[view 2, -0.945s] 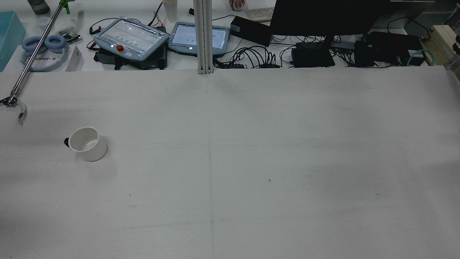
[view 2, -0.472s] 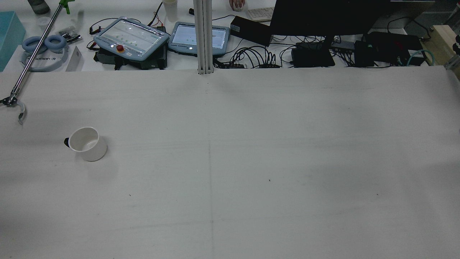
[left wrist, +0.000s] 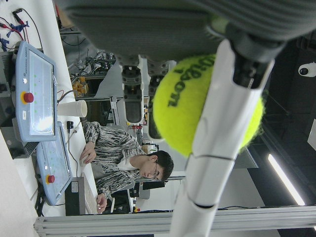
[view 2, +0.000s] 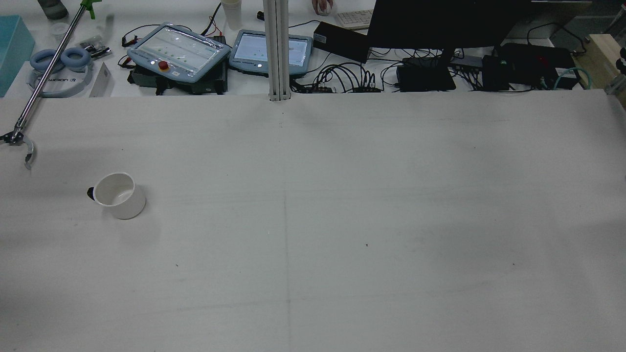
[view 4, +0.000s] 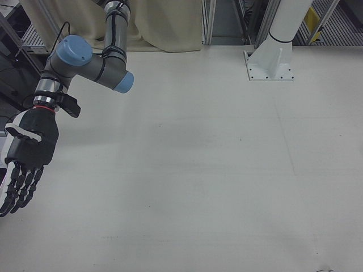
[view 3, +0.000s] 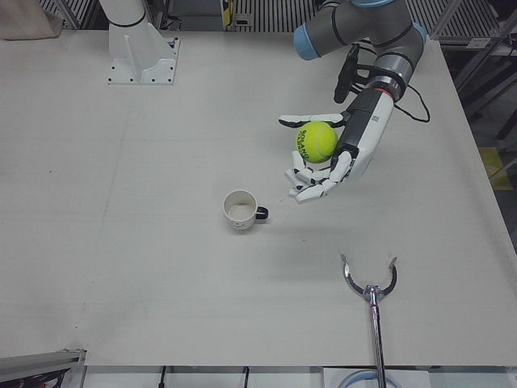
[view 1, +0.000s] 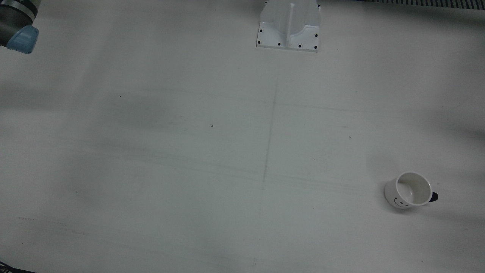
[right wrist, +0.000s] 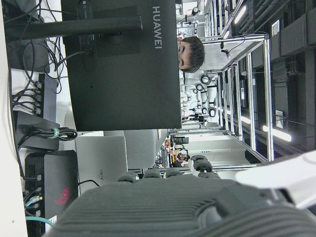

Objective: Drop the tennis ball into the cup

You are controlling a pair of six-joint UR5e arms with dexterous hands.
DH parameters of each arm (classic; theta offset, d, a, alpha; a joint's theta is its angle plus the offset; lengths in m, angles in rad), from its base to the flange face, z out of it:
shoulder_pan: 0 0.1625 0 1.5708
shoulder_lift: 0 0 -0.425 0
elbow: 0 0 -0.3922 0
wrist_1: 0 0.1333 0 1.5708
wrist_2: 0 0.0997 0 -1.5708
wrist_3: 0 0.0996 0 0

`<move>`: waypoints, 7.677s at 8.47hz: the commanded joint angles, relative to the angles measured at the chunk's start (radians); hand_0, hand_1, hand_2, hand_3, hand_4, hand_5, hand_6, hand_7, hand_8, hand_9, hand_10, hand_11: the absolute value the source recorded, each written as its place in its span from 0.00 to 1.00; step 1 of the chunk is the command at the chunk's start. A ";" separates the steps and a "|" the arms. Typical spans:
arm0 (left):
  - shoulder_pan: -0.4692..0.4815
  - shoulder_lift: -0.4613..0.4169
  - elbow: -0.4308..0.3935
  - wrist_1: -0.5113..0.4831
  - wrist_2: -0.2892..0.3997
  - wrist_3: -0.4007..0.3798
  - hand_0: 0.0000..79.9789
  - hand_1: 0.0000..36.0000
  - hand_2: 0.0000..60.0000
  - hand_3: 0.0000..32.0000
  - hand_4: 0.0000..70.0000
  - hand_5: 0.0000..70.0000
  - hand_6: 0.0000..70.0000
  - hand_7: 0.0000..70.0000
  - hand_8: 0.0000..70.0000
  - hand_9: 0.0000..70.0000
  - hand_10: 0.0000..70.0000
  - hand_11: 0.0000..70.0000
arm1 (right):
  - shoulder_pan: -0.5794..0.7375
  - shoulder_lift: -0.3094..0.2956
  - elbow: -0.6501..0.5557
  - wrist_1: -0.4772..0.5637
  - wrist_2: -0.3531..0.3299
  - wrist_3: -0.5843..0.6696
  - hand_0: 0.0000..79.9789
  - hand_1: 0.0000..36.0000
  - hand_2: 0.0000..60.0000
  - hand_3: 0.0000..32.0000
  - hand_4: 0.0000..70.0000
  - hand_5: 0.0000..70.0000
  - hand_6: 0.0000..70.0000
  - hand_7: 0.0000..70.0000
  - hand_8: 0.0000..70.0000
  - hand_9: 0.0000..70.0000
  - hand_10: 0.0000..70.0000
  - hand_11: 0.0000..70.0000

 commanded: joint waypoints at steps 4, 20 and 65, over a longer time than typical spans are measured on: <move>0.003 -0.009 -0.009 0.016 0.002 -0.001 1.00 0.92 0.01 0.00 0.11 0.31 0.80 0.81 0.49 0.63 0.27 0.45 | 0.000 -0.001 0.000 0.000 0.000 0.000 0.00 0.00 0.00 0.00 0.00 0.00 0.00 0.00 0.00 0.00 0.00 0.00; -0.002 -0.012 -0.037 0.017 0.011 0.001 1.00 0.89 0.03 0.00 0.13 0.33 0.95 0.80 0.53 0.64 0.27 0.45 | 0.000 -0.001 0.000 0.000 0.000 0.000 0.00 0.00 0.00 0.00 0.00 0.00 0.00 0.00 0.00 0.00 0.00 0.00; 0.397 -0.118 0.334 -0.397 -0.259 0.367 0.97 0.78 0.03 0.00 0.16 0.25 0.72 0.74 0.38 0.50 0.14 0.25 | 0.000 0.001 0.000 0.000 0.000 0.000 0.00 0.00 0.00 0.00 0.00 0.00 0.00 0.00 0.00 0.00 0.00 0.00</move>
